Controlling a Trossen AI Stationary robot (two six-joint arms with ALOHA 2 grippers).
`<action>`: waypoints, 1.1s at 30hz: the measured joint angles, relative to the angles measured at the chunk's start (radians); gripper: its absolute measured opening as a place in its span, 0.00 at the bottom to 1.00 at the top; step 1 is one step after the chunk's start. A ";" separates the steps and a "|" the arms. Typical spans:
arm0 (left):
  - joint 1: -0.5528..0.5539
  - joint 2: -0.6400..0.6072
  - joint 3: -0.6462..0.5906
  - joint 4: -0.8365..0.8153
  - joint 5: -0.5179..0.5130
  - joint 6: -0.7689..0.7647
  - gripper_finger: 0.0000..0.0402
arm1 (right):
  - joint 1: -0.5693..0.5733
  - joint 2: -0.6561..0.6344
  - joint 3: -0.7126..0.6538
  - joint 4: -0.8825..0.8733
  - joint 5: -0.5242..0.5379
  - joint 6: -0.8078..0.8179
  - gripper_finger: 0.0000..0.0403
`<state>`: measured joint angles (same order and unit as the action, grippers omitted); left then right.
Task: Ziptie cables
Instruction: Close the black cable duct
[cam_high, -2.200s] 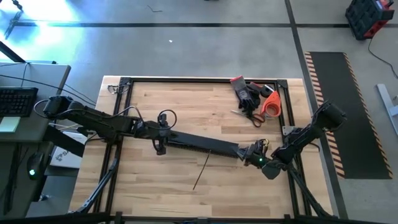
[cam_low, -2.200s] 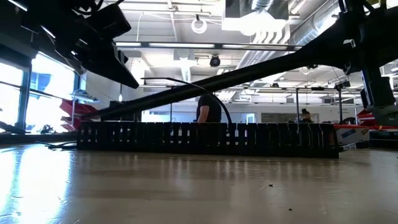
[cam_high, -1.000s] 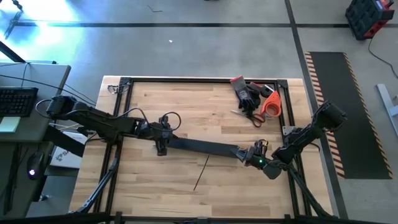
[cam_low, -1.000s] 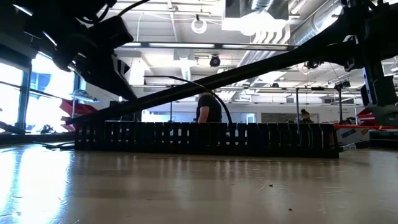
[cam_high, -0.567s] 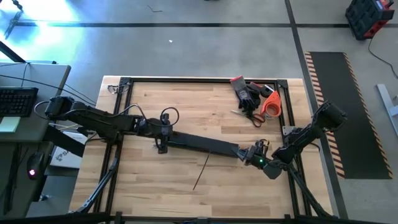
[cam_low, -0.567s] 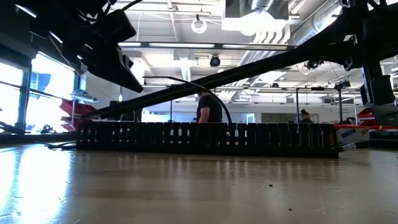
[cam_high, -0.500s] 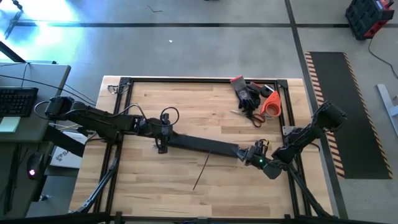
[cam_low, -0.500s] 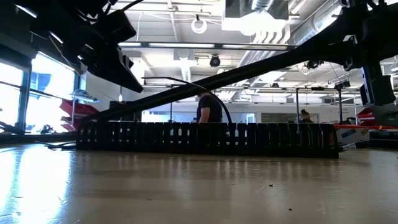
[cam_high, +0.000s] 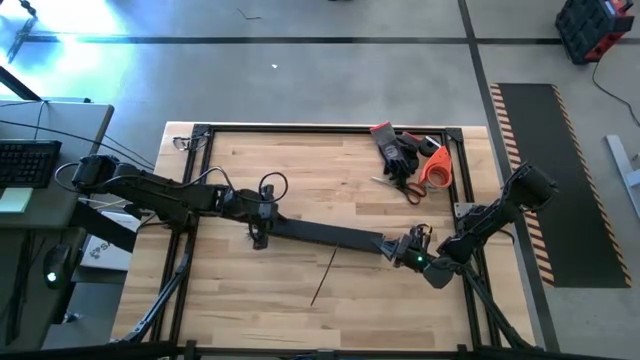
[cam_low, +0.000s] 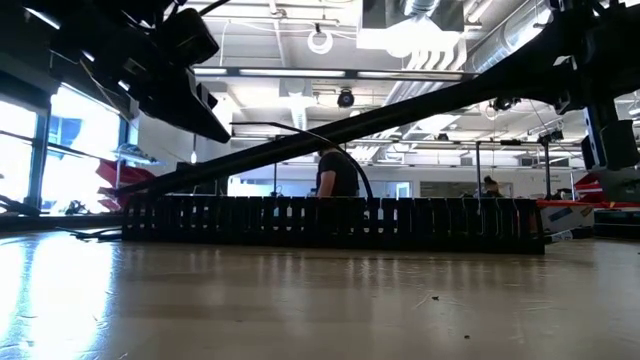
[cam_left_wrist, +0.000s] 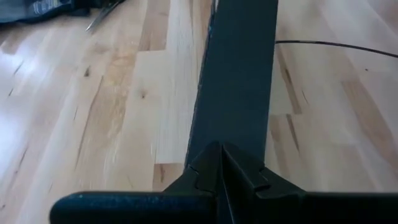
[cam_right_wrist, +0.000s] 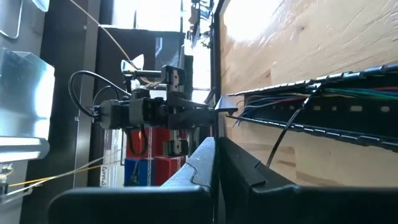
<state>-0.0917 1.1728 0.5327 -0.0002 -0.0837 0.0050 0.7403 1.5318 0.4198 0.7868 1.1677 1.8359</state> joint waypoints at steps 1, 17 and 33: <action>0.000 0.000 0.000 -0.001 0.000 0.000 0.00 | 0.000 0.000 0.000 0.000 -0.003 0.000 0.00; 0.000 0.056 0.000 0.008 -0.005 0.005 0.00 | 0.000 0.000 0.000 -0.004 0.003 0.007 0.00; 0.000 0.058 0.000 0.029 0.019 0.011 0.00 | 0.000 0.000 0.000 -0.042 0.009 0.050 0.00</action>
<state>-0.0917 1.2304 0.5327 0.0284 -0.0648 0.0160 0.7403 1.5318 0.4194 0.7450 1.1766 1.8857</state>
